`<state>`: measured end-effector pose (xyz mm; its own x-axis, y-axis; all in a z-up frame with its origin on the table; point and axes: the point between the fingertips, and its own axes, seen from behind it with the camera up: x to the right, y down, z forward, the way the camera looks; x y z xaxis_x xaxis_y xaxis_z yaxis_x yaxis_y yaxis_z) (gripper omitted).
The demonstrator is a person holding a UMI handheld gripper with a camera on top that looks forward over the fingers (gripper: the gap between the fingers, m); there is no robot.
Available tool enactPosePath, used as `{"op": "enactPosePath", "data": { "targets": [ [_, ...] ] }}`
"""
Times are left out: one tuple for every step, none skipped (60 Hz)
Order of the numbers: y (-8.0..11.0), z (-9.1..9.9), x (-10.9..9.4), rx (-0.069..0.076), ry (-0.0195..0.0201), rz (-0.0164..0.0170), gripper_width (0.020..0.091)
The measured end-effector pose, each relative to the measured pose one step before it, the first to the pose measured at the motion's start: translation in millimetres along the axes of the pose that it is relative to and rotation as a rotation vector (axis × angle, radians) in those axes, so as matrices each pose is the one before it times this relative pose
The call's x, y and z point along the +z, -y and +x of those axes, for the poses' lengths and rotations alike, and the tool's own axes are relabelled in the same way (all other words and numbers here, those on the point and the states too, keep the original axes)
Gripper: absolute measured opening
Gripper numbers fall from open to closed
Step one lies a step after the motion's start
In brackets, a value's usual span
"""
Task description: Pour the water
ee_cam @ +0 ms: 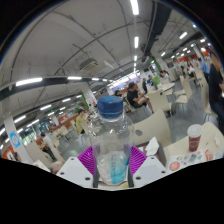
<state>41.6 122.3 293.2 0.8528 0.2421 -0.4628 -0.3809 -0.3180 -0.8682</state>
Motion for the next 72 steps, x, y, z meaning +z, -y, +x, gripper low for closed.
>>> {"op": "enactPosePath", "data": {
  "targets": [
    [1.92, 9.4, -0.59, -0.0434, -0.01632, 0.00331, 0.0386],
    [-0.71, 8.27, -2.47, -0.0417, -0.01872, 0.00018, 0.0387],
    [-1.8, 7.9, -1.62, -0.0396, -0.01731, -0.00109, 0.0385],
    [-3.26, 7.39, -1.39, -0.0386, -0.01541, -0.00255, 0.0387],
    [-4.38, 7.43, -0.99, -0.0368, -0.01379, -0.00341, 0.0388],
    [-5.83, 7.31, -0.45, -0.0341, -0.01279, -0.00496, 0.0387],
    [-6.88, 7.25, -0.23, -0.0313, -0.01257, -0.00787, 0.0389],
    [-8.66, 6.95, -2.91, -0.0294, -0.01297, -0.00827, 0.0388],
    [-8.76, 6.65, -0.38, -0.0262, -0.01297, -0.01148, 0.0387],
    [-8.73, 6.66, -0.03, -0.0246, -0.01264, -0.01055, 0.0387],
    [-9.21, 6.04, 0.42, -0.0215, -0.0123, -0.00978, 0.0387],
    [-9.19, 5.8, 0.86, -0.0179, -0.01226, -0.01063, 0.0385],
    [-7.16, 8.43, -2.31, -0.0171, -0.01065, -0.00925, 0.0387],
    [-8.84, 5.2, 0.84, -0.0109, -0.01063, -0.01317, 0.0386],
    [-9.02, 4.83, 0.9, -0.0066, -0.00983, -0.01343, 0.0386],
    [-9.18, 3.47, 0.9, -0.0036, -0.0077, -0.0131, 0.0387],
    [-8.74, 3.64, 0.85, -0.0021, -0.00405, -0.01226, 0.0388],
    [-8.17, 1.67, 1.39, -0.0004, -0.00098, -0.0099, 0.0386],
    [-13.9, -0.84, 6.08, -0.0014, -0.0015, -0.0073, 0.0386],
    [-7.29, 0.61, 1.79, 0.0016, 0.00023, -0.00758, 0.0387],
    [-7.4, 1.18, 1.34, 0.0016, -0.00092, -0.01023, 0.0385],
    [-7.31, 0.95, 1.04, 0.0015, -0.00249, -0.01289, 0.0387],
    [-5.01, 1.04, -1.38, 0.0009, -0.00383, -0.01164, 0.0387],
    [-5.19, 2.67, -0.35, 0.0001, -0.00487, -0.00727, 0.0386],
    [-8.14, 4.67, 1.28, -0.0022, -0.00542, -0.00099, 0.0387],
    [-3.67, 2.17, -0.13, 0.0024, -0.00222, -0.00115, 0.0387],
    [-4.63, 1.85, 0.81, 0.0023, -0.00009, -0.00489, 0.0385],
    [-4.92, 1.02, 1.13, 0.0016, -0.00041, -0.00748, 0.0386],
    [-4.34, 1.03, 0.83, 0.0019, -0.0017, -0.00692, 0.0388],
    [-3.79, -3.01, 5.45, 0.0036, -0.00352, -0.00299, 0.0386],
    [-4.55, 1.3, -0.02, 0.0047, -0.00085, -0.00007, 0.039],
    [-3.43, 0.67, -0.12, 0.0049, 0.00049, -0.00069, 0.039],
    [-3.56, 0.55, 0.44, 0.0034, 0.00038, -0.00283, 0.0388],
    [-3.75, 0.46, 0.34, 0.0028, -0.00024, -0.00482, 0.039],
    [-4.28, 0.58, 0.55, 0.0022, -0.00078, -0.00721, 0.0398],
    [0.99, 0.31, -1.71, 0.0007, 0.00176, 0.0159, 0.0393],
    [0.01, 0.34, -0.09, -0.0032, -0.00182, 0.01081, 0.0393],
    [-0.34, -1.83, 3.2, -0.0061, -0.00132, -0.00322, 0.0394],
    [0.13, -0.72, -1.51, -0.0068, 0.00038, 0.00551, 0.0392],
    [-0.72, -0.5, -1.46, -0.0079, -0.00094, 0.00075, 0.0395],
    [0.07, -0.61, -0.87, -0.0036, -0.00029, 0.0016, 0.0396],
    [-0.25, -0.13, -0.34, -0.0006, -0.0015, 0.00054, 0.0403],
    [1.44, 0.87, -0.29, 0.0034, -0.0018, 0.00142, 0.0407],
    [-0.04, -0.25, 0.48, 0.0051, -0.00243, -0.00016, 0.0415],
    [0.04, -0.07, 0.65, 0.0064, -0.00134, -0.00064, 0.043],
    [0.12, -0.02, 0.84, 0.0056, -0.00018, 0.00031, 0.0441],
    [-0.11, 0.31, 0.65, 0.002, -0.00092, -0.00159, 0.0466],
    [0.3, -0.32, 0.43, 0.0021, 0.00104, 0.00069, 0.0479],
    [-0.22, -0.2, 0.38, 0.0016, 0.0006, -0.00176, 0.0501],
    [-0.18, 0.06, 0.09, 0.0006, -0.00021, -0.0025, 0.0518],
    [-0.28, 0.03, -0.15, -0.0016, -0.0001, -0.00469, 0.053],
    [-0.62, 0.4, -0.07, -0.0025, -0.00113, -0.00671, 0.0545],
    [-0.87, 0.43, -0.24, -0.0023, -0.00216, -0.00792, 0.0556],
    [-1.39, 0.19, -0.43, -0.0015, -0.00253, -0.01036, 0.056],
    [-2.26, 0.57, -0.83, -0.0023, -0.00418, -0.01501, 0.0576],
    [-3.0, 0.89, -1.01, -0.003, -0.00542, -0.01802, 0.0609],
    [-3.02, 0.69, -1.54, -0.0024, -0.00591, -0.01927, 0.0651],
    [-2.82, 0.69, -2.16, -0.0011, -0.00581, -0.01813, 0.0708],
    [-3.18, 0.88, -4.49, 0.0011, -0.0052, -0.01357, 0.0771],
    [-1.71, 0.33, -2.84, 0.0019, -0.00501, -0.01236, 0.0819],
    [-0.83, -0.22, -3.66, 0.0035, -0.00419, -0.00862, 0.0865],
    [-0.18, -0.11, -4.03, 0.005, -0.00391, -0.00511, 0.0863],
    [-0.22, 1.2, -4.51, 0.0069, -0.01007, -0.00527, 0.0847],
    [-0.49, 0.47, -4.72, 0.0059, -0.00897, -0.00718, 0.0838],
    [-1.35, -0.36, -5.22, 0.0032, -0.0066, -0.00999, 0.0843],
    [-1.36, -0.35, -5.3, 0.0006, -0.00524, -0.00975, 0.0854],
    [-0.24, 1.97, 0.74, -0.0029, -0.00241, -0.00951, 0.0858],
    [-1.05, -2.43, -11.16, 0.0006, -0.00651, -0.00249, 0.0858],
    [-0.28, -1.18, -5.6, -0.0015, -0.00543, -0.0059, 0.0851],
    [-0.57, -1.38, -6.87, -0.0003, -0.00515, -0.00543, 0.0853],
    [-0.92, -1.61, -7.15, -0.0001, -0.00469, -0.00599, 0.0853],
    [-0.91, -1.67, -7.01, 0.0001, -0.00413, -0.00554, 0.0856]
  ]
}}
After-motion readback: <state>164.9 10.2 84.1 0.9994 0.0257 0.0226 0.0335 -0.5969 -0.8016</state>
